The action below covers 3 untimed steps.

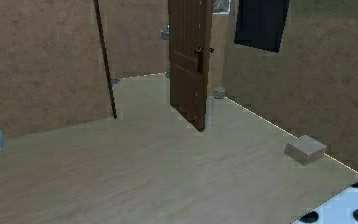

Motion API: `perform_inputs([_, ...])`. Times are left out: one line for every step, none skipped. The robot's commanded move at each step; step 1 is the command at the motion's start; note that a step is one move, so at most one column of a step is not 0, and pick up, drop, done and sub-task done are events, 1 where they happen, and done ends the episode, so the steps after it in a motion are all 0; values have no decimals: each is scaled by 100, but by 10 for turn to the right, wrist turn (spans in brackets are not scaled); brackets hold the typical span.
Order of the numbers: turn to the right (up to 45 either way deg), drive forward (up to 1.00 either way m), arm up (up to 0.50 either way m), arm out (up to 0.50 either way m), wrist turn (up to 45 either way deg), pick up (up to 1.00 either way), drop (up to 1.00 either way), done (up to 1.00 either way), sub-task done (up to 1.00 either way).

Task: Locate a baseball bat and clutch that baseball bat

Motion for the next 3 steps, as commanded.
perform_inputs([0,0,0,0,390,0,0,0,0])
perform_inputs([0,0,-30,0,0,0,0,0,0])
perform_inputs([0,0,0,0,0,100,0,0,0])
